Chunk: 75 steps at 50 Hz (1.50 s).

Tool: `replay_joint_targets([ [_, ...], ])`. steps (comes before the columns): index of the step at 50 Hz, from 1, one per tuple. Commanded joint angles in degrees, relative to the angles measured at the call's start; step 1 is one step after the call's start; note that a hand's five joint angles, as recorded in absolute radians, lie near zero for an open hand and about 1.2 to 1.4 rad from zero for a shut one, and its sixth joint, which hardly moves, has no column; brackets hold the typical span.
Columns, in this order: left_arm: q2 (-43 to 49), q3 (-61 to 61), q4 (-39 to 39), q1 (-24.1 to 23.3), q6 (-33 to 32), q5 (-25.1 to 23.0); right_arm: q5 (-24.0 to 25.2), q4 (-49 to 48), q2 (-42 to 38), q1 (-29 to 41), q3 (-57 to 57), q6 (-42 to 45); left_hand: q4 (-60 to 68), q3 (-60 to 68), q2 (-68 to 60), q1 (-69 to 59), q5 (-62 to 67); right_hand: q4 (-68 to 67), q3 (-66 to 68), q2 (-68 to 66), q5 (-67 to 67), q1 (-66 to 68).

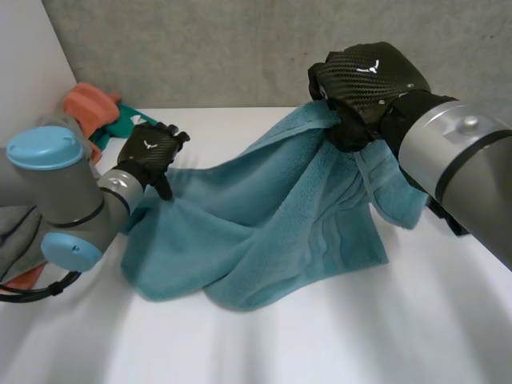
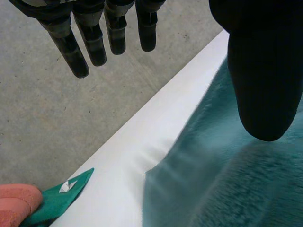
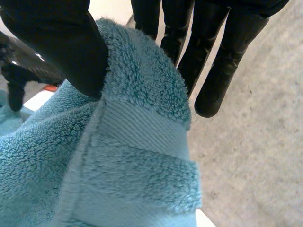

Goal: Fold the laundry.

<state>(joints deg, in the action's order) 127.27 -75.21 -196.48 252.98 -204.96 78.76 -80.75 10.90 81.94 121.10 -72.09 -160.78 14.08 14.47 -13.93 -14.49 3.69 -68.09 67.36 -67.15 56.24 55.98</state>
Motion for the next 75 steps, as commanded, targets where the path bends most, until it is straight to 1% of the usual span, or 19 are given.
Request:
replay_joint_targets([
  [1, 2.7, 3.6, 0.0, -0.9, -0.2, -0.1, 1.7, -0.4, 4.4, 1.2, -5.8, 5.6, -0.2, -0.6, 0.0, 0.6, 0.2, -11.9, 12.6, -12.9, 13.8, 24.0],
  [11, 4.4, 4.0, 0.2, -3.3, -0.3, -0.8, 2.2, -0.7, 8.0, 2.0, -6.5, 6.5, 0.2, -0.2, -0.3, 0.2, 0.6, -11.9, 12.6, -12.9, 13.8, 24.0],
  [19, 4.8, 4.5, 0.2, -5.5, 0.9, -4.1, 3.6, -0.7, 10.6, 3.8, -6.7, 6.6, 2.5, 2.1, -2.7, -2.1, 2.9, -11.9, 12.6, -12.9, 13.8, 24.0],
  [26, 8.2, 6.6, 0.4, -6.7, 5.3, -8.3, 3.7, -0.7, 12.4, 5.1, -7.4, 6.6, 5.0, 4.6, -5.2, -4.6, 5.4, -11.9, 12.6, -12.9, 13.8, 24.0],
  [27, 8.7, 7.1, 0.3, -6.7, 5.8, -8.6, 3.7, -0.8, 12.5, 5.2, -7.6, 6.7, 8.2, 7.8, -8.4, -7.8, 8.6, -11.9, 12.6, -12.9, 13.8, 24.0],
  [32, 12.6, 11.2, 2.6, -6.3, 7.9, -9.3, 3.7, -0.9, 12.1, 4.4, -8.1, 6.7, 65.8, 65.4, -65.9, -65.4, 66.2, -11.9, 12.6, -12.9, 13.8, 24.0],
  [35, 13.1, 12.4, 3.6, -5.7, 7.8, -8.7, 3.7, -0.8, 11.2, 4.2, -8.1, 6.8, 65.9, 65.5, -66.1, -65.5, 66.3, -11.9, 12.6, -12.9, 13.8, 24.0],
  [38, 12.5, 13.6, 3.2, -4.4, 7.9, -6.1, 3.4, -0.6, 9.0, 4.0, -7.4, 6.9, 65.9, 65.5, -66.1, -65.5, 66.3, -11.9, 12.6, -12.9, 13.8, 24.0],
  [41, 11.2, 15.6, 0.5, -1.8, 6.9, 0.4, 2.5, -0.6, 3.2, 0.7, -5.3, 7.8, 65.9, 65.5, -66.1, -65.5, 66.3, -11.9, 12.6, -12.9, 13.8, 24.0],
  [42, 9.6, 16.2, -2.1, -0.9, 6.7, 4.0, 2.3, -0.3, 0.4, -0.8, -3.2, 8.6, 65.9, 65.5, -66.1, -65.5, 66.3, -11.9, 12.6, -12.9, 13.8, 24.0],
  [45, 4.8, 16.7, -10.2, 0.1, 5.5, 9.0, 0.3, -0.6, -5.2, -2.6, 2.6, 10.0, 65.9, 65.5, -66.1, -65.5, 66.3, -11.9, 12.6, -12.9, 13.8, 24.0],
  [49, -1.0, 16.8, -18.7, 0.3, 4.7, 10.0, -4.5, -2.5, -12.0, -2.5, 14.6, 10.5, 65.9, 65.5, -66.1, -65.5, 66.3, -11.9, 12.6, -12.9, 13.8, 24.0],
  [50, -3.4, 17.3, -22.0, 0.3, 4.7, 10.3, -7.0, -5.2, -14.8, -2.4, 21.3, 10.4, 65.9, 65.5, -66.1, -65.5, 66.3, -11.9, 12.6, -12.9, 13.8, 24.0],
  [53, -6.5, 18.1, -25.3, 0.2, 4.7, 10.9, -10.4, -12.5, -18.0, -2.3, 31.0, 9.6, 65.9, 65.5, -66.1, -65.5, 66.3, -11.9, 12.6, -12.9, 13.8, 24.0],
  [57, -11.4, 18.3, -29.7, 0.1, 4.7, 12.6, -11.7, -21.1, -18.7, -2.4, 35.1, 9.7, 65.9, 65.5, -66.1, -65.5, 66.3, -11.9, 12.6, -12.9, 13.8, 24.0],
  [60, -15.3, 16.8, -31.4, 0.2, 4.7, 14.0, -12.1, -27.9, -18.1, -2.2, 34.4, 9.8, 65.9, 65.5, -66.1, -65.5, 66.3, -11.9, 12.6, -12.9, 13.8, 24.0],
  [65, -18.8, 10.7, -31.6, 0.1, 4.6, 13.4, -12.0, -24.4, -16.6, -1.4, 28.8, 9.9, 65.9, 65.5, -66.1, -65.5, 66.3, -11.9, 12.6, -12.9, 13.8, 24.0],
  [69, -19.8, 3.2, -30.7, 0.1, 4.6, 13.3, -11.5, -20.1, -15.8, -1.7, 20.0, 10.1, 65.9, 65.5, -66.1, -65.5, 66.3, -11.9, 12.6, -12.9, 13.8, 24.0],
  [75, -19.5, -13.1, -28.5, -1.0, 4.3, 10.0, -10.9, -18.6, -16.6, -1.7, 8.9, 10.1, 65.9, 65.5, -66.1, -65.5, 66.3, -11.9, 12.6, -12.9, 13.8, 24.0],
])
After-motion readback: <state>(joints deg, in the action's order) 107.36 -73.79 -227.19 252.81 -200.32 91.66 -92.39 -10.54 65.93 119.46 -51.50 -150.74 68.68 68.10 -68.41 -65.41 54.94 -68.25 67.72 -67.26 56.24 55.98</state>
